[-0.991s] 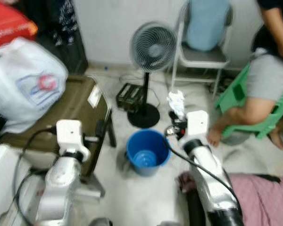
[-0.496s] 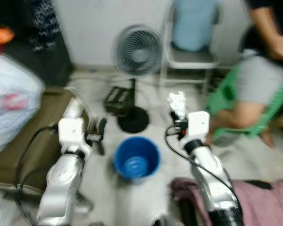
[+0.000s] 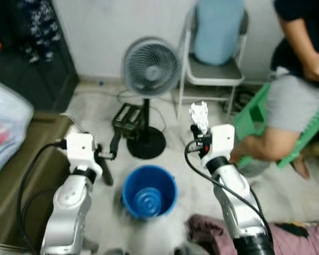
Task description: Clean up the room
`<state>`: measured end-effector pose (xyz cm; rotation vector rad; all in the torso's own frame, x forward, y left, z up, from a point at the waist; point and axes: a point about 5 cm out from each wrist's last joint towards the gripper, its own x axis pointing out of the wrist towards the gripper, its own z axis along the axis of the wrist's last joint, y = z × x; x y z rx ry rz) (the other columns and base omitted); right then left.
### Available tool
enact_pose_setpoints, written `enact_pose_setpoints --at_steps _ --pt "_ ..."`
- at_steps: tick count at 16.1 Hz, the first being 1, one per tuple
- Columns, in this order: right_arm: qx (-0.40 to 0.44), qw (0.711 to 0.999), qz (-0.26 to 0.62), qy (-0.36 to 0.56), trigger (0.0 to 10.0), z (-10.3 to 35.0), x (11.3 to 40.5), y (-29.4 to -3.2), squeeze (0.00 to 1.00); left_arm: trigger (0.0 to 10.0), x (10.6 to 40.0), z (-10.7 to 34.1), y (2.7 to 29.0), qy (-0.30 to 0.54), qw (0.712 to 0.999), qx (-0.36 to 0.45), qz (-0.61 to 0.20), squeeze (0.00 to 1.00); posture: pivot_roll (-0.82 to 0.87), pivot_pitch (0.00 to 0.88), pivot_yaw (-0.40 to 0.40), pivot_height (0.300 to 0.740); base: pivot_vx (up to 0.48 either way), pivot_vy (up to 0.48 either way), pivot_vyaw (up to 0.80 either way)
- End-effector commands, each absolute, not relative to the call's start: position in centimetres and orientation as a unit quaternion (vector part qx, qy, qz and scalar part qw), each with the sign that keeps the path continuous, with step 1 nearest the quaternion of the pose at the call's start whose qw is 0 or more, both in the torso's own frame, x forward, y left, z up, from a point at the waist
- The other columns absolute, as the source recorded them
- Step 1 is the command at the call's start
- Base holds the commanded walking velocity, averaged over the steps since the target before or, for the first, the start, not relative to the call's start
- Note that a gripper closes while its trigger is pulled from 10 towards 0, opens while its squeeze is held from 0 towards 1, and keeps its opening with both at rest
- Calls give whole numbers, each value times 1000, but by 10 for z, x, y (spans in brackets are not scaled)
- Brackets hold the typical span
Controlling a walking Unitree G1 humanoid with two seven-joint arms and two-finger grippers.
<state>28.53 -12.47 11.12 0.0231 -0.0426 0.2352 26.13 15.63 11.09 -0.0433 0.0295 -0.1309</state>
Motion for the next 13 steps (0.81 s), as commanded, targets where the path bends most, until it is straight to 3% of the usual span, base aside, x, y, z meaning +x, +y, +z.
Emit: enact_pose_setpoints --at_steps 1,7,11,13 --pt "8 994 109 -24 10000 112 285 -129 0 10000 258 110 154 16 997 -24 -69 0 -21 82 -43 740 319 0 800" --pt "10 994 110 -25 10000 113 288 -128 0 10000 260 111 154 16 997 -22 -68 0 -21 95 -43 740 300 0 715" --pt "9 995 95 -7 10000 109 291 -130 0 10000 257 112 162 20 998 -15 -61 0 -17 102 -43 740 0 0 0" --pt "2 997 71 18 10000 103 294 -132 0 10000 254 115 157 14 994 0 -108 0 -9 107 -48 740 0 0 0"
